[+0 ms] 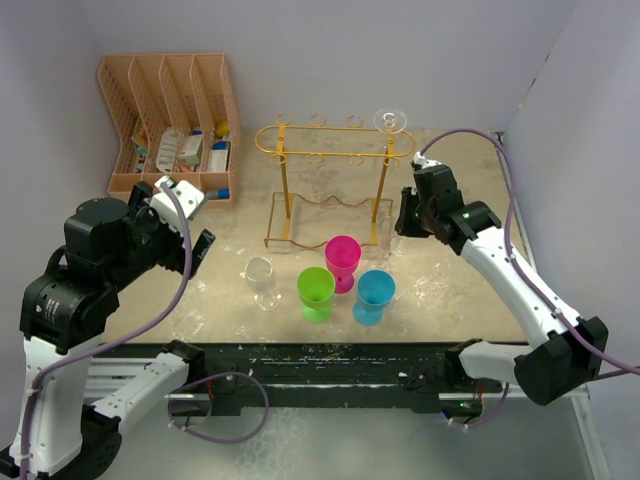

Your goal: Place the wine glass upside down on the wine glass rack

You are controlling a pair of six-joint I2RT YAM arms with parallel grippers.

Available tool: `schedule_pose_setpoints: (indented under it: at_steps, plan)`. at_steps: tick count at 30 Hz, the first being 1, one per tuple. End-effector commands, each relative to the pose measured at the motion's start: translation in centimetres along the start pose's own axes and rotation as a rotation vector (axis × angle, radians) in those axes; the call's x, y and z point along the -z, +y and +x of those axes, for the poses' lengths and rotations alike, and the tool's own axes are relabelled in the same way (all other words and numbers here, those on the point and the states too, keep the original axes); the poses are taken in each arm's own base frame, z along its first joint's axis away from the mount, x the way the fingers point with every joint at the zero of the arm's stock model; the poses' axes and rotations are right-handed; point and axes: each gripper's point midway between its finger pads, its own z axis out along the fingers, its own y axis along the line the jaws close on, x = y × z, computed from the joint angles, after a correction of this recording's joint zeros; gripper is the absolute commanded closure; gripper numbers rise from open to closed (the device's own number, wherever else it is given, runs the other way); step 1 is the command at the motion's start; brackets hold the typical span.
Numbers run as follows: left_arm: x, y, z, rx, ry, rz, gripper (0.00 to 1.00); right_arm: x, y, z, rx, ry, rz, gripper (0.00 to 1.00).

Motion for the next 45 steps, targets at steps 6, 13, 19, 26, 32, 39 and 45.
schedule_pose_setpoints:
  at_steps: [6,13,19,26,32,39,45]
  plan:
    - [-0.4,0.3,-0.7,-0.018,-0.028,-0.013,0.00,-0.3,-0.7,-0.5,0.020,-0.009,0.061,1.00]
    - [1.0,0.2,-2.7,-0.022,-0.064,0.017,0.00,6.4,-2.1,-3.1,0.046,-0.062,0.120,1.00]
    - [1.0,-0.7,-4.1,0.000,-0.102,0.073,0.00,11.1,-5.8,-4.6,0.036,-0.145,0.307,1.00]
    - [-0.1,0.9,-6.6,0.125,-0.159,-0.011,0.00,20.2,-7.7,-11.7,-0.063,-0.484,0.403,1.00]
    - [-0.1,-1.0,-13.1,0.255,-0.297,0.162,0.00,31.2,-7.1,-19.4,-0.203,-0.958,0.284,1.00]
    - [3.3,-2.6,-23.0,0.389,-0.534,0.406,0.00,34.8,-1.6,-25.4,-0.148,-1.206,0.004,1.00]
    - [1.9,-2.3,-27.3,0.507,-0.603,0.484,0.00,37.2,3.4,-28.3,0.078,-1.485,-0.196,1.00]
